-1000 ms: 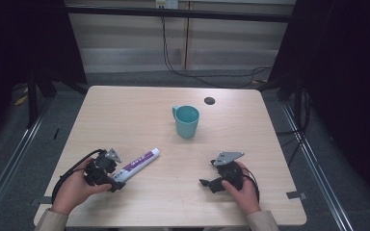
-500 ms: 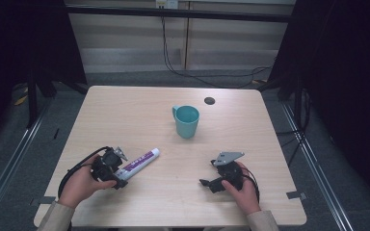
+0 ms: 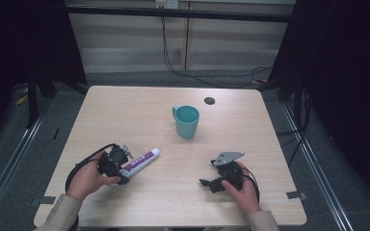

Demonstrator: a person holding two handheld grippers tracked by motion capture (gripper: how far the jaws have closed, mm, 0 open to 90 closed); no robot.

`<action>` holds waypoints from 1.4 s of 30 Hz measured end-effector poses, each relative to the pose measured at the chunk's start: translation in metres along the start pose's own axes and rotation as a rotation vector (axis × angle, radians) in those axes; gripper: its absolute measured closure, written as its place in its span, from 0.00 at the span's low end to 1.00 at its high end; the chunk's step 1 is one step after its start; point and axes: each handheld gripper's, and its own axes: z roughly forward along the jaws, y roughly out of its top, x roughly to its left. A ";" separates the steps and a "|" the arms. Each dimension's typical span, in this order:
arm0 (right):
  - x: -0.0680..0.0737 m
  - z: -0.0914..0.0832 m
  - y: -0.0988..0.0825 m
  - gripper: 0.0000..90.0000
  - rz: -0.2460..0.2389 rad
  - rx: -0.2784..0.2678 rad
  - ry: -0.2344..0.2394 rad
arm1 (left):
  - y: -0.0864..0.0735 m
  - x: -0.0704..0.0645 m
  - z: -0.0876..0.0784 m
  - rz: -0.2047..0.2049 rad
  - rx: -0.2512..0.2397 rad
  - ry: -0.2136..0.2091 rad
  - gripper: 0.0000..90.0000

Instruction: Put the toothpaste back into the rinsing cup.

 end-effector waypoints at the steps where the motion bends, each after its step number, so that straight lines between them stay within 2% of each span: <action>1: 0.000 0.000 0.000 0.14 0.000 0.000 0.000 | 0.001 0.000 0.000 0.003 -0.004 0.002 0.52; 2: 0.000 0.000 0.000 0.14 0.000 0.000 0.000 | 0.001 -0.001 0.000 0.003 -0.003 -0.003 0.52; 4: 0.000 0.000 0.000 0.14 0.000 0.000 0.000 | 0.002 -0.002 0.001 0.003 -0.006 -0.016 0.58; 8: 0.000 0.000 0.000 0.14 0.000 0.000 -0.001 | 0.008 -0.003 0.001 -0.042 0.039 -0.012 0.61; 10: 0.000 0.000 0.000 0.14 0.000 0.001 -0.002 | 0.010 -0.003 0.001 -0.056 0.044 -0.008 0.63; 15: 0.000 0.000 0.000 0.14 0.000 0.001 -0.002 | 0.010 -0.004 0.000 -0.059 0.045 -0.008 0.69; 18: 0.000 0.000 0.000 0.14 -0.001 0.000 0.000 | 0.009 -0.004 -0.004 -0.075 0.031 -0.014 0.81; 21: 0.000 0.000 0.000 0.14 -0.001 0.000 0.000 | 0.012 -0.008 -0.006 -0.051 0.032 0.010 0.84; 27: 0.000 0.000 0.000 0.14 -0.001 0.000 -0.002 | 0.016 -0.011 -0.008 -0.042 0.037 0.011 0.84; 33: 0.000 0.000 0.000 0.13 -0.003 0.003 0.006 | 0.024 -0.017 -0.017 0.000 0.011 0.019 0.84; 35: 0.000 0.000 0.000 0.13 -0.006 0.004 0.006 | 0.027 -0.018 -0.019 -0.003 0.005 0.016 0.84; 38: 0.000 -0.001 0.000 0.14 -0.018 0.007 0.013 | 0.032 -0.020 -0.021 0.007 0.006 0.017 0.84; 40: 0.000 -0.004 0.003 0.14 -0.050 0.015 0.001 | 0.035 -0.022 -0.022 0.019 0.004 0.017 0.84; 42: 0.001 -0.006 0.006 0.14 -0.054 0.014 0.009 | 0.040 -0.025 -0.023 0.033 0.008 0.010 0.84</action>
